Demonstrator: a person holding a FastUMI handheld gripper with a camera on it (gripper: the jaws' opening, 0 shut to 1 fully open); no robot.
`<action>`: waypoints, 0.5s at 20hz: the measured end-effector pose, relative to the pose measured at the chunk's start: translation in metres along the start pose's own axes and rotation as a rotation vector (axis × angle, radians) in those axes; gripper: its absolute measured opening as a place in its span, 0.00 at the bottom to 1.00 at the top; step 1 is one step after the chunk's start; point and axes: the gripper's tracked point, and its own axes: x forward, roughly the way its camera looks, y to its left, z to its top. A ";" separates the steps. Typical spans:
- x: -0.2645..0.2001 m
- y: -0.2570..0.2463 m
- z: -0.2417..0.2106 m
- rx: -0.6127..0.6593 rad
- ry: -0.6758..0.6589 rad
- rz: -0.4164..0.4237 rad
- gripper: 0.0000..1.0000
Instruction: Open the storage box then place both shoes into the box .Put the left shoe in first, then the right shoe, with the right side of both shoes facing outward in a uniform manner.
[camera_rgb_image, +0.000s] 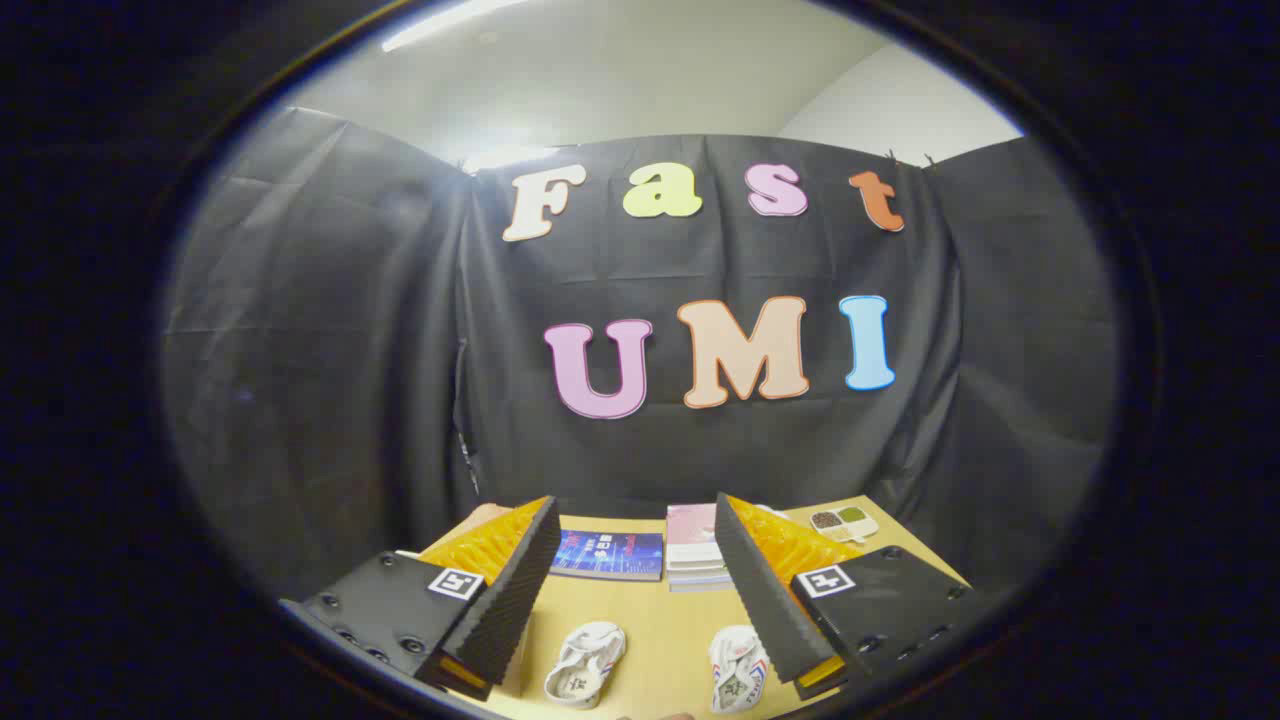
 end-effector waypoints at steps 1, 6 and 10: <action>-0.001 -0.002 0.002 0.003 -0.004 -0.003 0.98; -0.011 -0.007 0.006 0.018 -0.014 -0.011 0.98; -0.020 -0.005 0.007 0.037 -0.021 -0.004 0.98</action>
